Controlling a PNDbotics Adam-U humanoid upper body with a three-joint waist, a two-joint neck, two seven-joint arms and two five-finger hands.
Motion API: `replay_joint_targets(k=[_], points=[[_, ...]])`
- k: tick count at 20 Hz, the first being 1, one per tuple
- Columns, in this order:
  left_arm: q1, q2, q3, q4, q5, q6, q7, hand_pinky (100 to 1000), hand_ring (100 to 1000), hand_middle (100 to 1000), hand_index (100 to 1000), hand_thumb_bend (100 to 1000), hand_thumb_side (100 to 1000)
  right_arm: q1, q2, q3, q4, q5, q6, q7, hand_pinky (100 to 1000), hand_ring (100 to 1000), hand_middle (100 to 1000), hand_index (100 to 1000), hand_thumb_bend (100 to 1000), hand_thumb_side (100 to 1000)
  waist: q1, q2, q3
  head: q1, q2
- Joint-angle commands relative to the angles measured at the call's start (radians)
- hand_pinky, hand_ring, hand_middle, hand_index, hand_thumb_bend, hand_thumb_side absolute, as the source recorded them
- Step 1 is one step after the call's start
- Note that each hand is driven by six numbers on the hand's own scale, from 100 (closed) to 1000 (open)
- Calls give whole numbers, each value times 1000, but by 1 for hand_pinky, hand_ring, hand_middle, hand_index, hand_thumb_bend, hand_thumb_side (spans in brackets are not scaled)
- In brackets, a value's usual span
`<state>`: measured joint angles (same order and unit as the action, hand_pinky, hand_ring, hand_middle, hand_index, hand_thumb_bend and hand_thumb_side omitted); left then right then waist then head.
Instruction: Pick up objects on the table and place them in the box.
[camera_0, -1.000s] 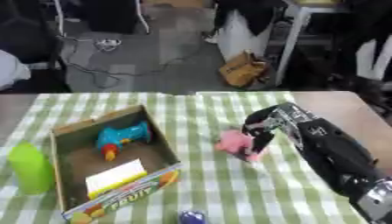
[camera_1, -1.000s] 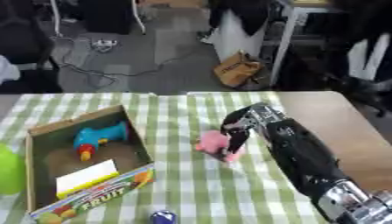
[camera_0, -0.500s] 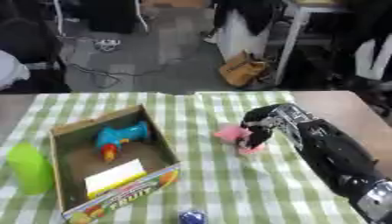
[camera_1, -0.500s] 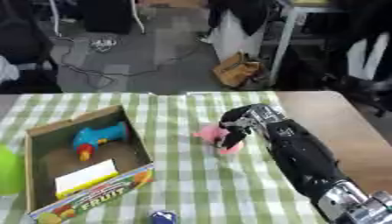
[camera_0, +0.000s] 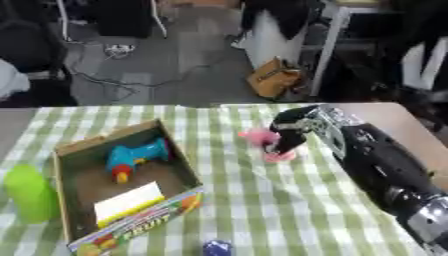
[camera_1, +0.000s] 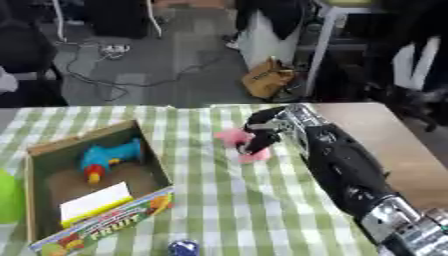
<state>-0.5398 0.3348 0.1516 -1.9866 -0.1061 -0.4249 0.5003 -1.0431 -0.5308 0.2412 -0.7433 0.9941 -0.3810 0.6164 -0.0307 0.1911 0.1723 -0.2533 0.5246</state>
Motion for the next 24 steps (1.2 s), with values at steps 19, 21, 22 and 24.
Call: replay_joint_targets(k=[19,21,22,24], points=[[-15,9,-4,-13,6,-2,-10,883,916,912,911,100,1000,-242,26,39,-262,-276,58,83,342,100,100,435,100,883,-24,-56,28,-38,6],[-18,6,-5,-13,8,-3,-12,883,916,912,910,100,1000,-258,56,45,-265,-269,55,65,342,100,100,435,100,889,-24,-53,38,-51,4],[-20,4,-6,-13,9,-4,-13,883,916,912,911,100,1000,-264,69,48,-264,-263,53,55,343,100,100,435,100,893,-23,-51,42,-56,4],[-26,0,-7,-13,12,-5,-15,883,916,912,911,100,1000,-275,100,56,-262,-246,46,36,344,100,100,436,100,895,-23,-47,52,-66,3]])
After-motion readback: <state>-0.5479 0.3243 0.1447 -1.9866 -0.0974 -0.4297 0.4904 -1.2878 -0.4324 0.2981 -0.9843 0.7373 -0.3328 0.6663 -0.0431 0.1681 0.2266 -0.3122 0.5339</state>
